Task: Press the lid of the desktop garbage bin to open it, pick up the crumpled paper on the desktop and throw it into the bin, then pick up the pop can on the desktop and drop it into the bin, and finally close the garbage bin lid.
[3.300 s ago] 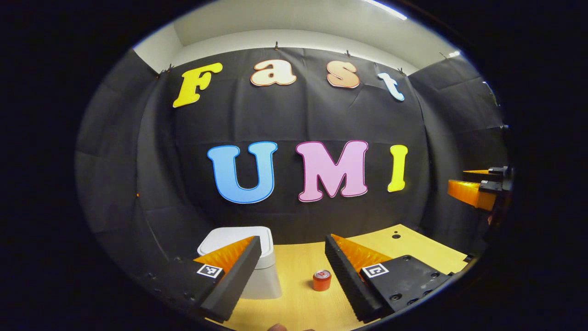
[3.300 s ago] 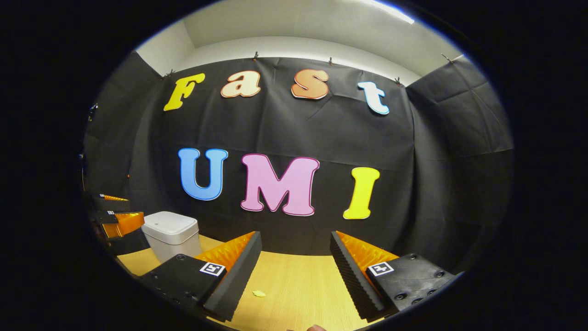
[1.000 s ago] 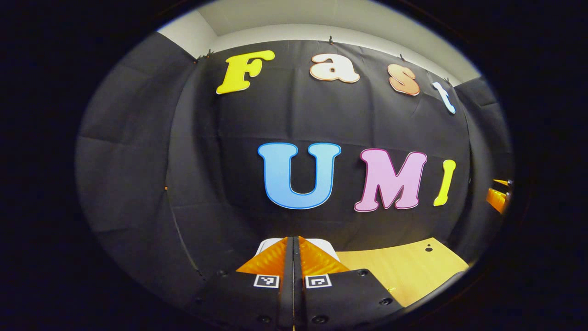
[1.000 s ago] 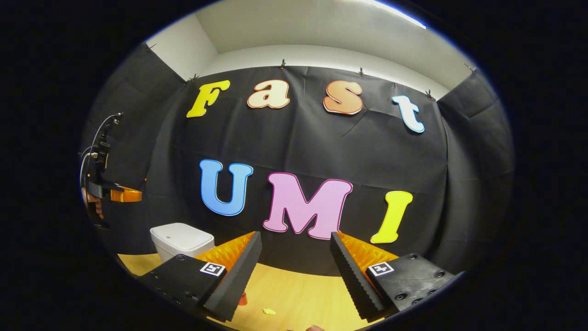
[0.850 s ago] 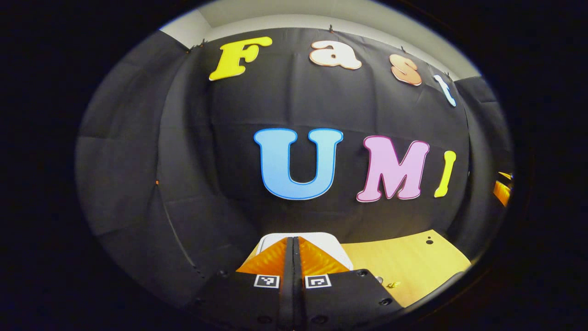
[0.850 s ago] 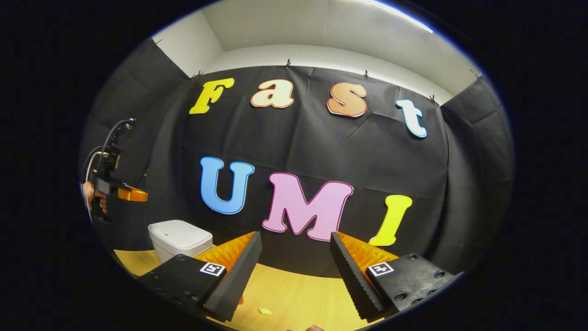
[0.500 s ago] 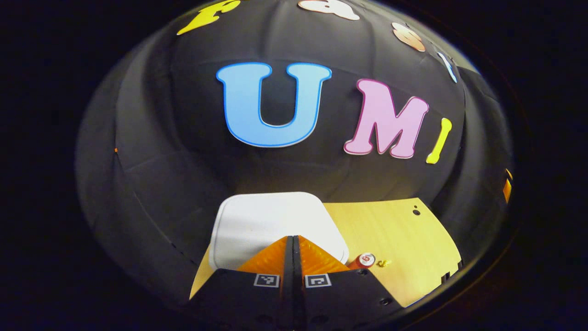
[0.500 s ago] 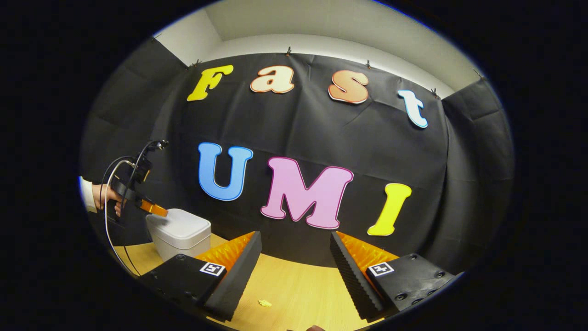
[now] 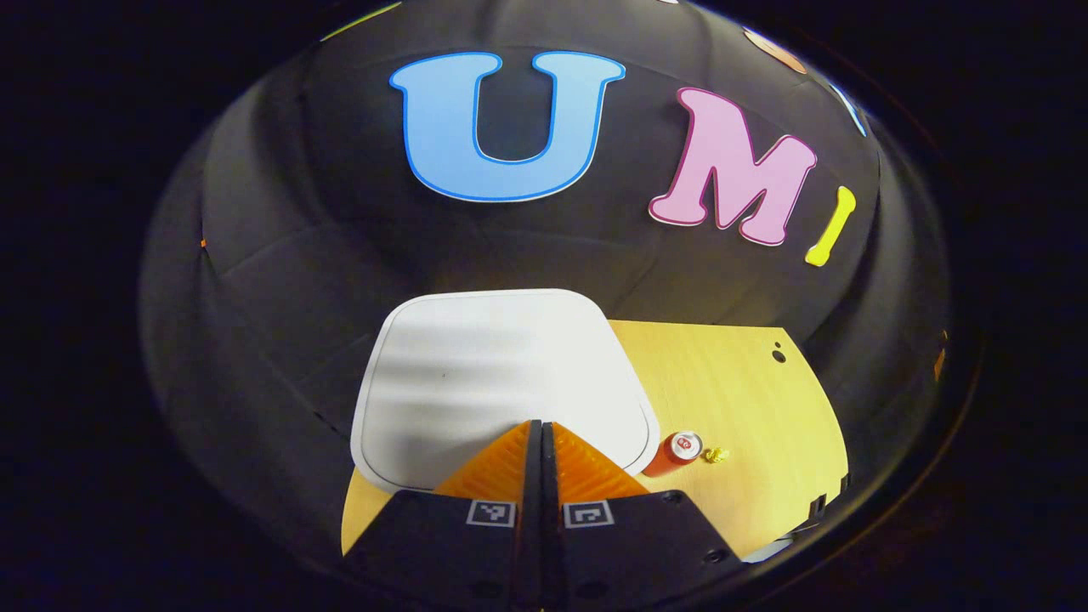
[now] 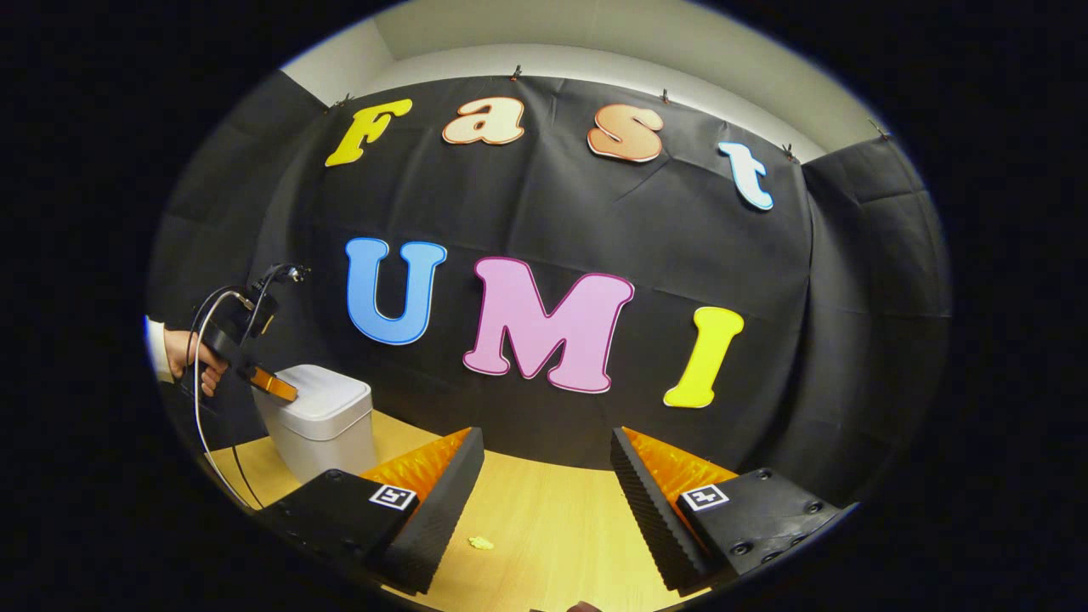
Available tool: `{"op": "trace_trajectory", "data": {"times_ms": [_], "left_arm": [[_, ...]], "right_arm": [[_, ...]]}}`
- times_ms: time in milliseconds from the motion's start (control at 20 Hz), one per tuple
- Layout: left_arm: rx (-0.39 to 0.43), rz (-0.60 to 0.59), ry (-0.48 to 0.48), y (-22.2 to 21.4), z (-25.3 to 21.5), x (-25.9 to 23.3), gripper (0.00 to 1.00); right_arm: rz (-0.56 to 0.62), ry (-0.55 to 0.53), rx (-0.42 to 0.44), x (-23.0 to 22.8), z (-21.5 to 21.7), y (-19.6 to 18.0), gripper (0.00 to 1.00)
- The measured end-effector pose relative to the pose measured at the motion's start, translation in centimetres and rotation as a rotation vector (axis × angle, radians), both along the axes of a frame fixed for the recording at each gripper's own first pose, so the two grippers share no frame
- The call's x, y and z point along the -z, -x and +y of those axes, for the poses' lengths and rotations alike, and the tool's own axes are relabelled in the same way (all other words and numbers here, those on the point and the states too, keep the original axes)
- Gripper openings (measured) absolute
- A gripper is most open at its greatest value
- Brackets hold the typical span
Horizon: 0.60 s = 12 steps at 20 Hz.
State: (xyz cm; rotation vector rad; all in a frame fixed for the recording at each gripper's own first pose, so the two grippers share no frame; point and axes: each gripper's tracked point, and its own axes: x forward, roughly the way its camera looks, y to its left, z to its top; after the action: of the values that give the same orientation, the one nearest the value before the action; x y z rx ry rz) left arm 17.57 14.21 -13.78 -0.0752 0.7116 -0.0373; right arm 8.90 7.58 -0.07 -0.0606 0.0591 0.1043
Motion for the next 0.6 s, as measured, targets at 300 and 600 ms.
{"op": "trace_trajectory", "data": {"times_ms": [300, 600], "left_arm": [[-0.018, -0.203, -0.018, -0.6, 0.6, -4.6, 0.06], [-0.043, -0.409, -0.023, 1.9, 1.6, -11.5, 0.23]], "right_arm": [[0.152, -0.059, -0.023, 3.5, 0.5, -1.0, 0.96], [0.303, -0.08, -0.054, 7.1, 0.6, -2.8, 0.97]]}}
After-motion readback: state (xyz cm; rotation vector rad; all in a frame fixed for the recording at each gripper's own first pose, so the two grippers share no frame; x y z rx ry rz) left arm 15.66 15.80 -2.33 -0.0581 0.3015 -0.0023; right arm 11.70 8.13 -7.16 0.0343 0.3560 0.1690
